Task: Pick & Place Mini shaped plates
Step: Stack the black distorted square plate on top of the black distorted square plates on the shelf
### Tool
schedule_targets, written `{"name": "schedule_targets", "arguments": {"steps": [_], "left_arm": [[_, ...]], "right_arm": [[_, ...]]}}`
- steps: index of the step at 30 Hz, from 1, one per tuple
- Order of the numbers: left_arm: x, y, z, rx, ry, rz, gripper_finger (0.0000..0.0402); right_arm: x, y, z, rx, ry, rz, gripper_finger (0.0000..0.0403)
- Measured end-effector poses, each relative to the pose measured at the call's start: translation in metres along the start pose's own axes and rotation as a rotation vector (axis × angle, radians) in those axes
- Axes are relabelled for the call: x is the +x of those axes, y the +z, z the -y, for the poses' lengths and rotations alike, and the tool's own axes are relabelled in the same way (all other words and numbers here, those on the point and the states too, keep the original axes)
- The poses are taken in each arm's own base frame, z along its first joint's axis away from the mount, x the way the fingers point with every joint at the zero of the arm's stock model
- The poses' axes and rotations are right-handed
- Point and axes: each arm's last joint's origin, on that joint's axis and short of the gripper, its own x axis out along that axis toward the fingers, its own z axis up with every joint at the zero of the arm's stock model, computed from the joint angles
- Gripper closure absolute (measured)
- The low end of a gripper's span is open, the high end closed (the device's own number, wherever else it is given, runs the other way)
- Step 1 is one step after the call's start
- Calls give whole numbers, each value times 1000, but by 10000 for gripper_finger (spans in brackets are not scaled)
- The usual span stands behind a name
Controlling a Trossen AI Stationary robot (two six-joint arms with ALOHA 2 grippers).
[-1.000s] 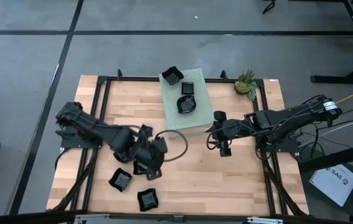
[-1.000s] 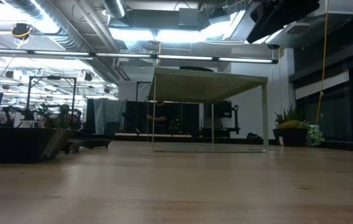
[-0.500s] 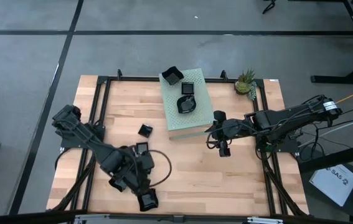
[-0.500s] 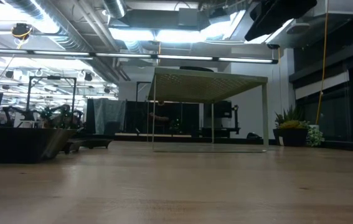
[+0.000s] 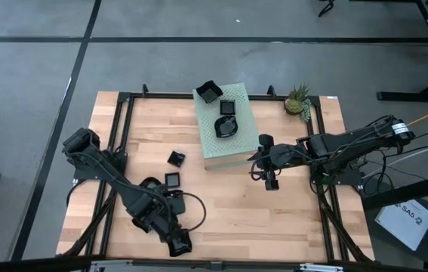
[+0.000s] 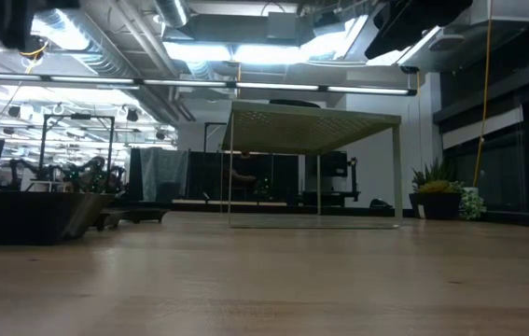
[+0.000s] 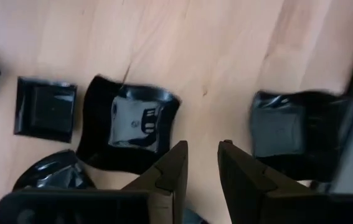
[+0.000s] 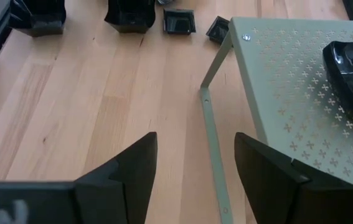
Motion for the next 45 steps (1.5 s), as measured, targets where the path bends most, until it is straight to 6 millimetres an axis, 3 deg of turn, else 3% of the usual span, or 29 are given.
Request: {"name": "schedule_targets", "arguments": {"steps": [9,26,45], "left_arm": [[32,-11,-7,63,-21,-29,322],[69,-19,-17,75,20,-94,321],[92,-23,-14,52,72,-139,341]], "right_arm": [[0,0,0,0,0,0,191],[0,0,0,-8,0,-1,191],[0,0,0,-7,0,-1,191]]}}
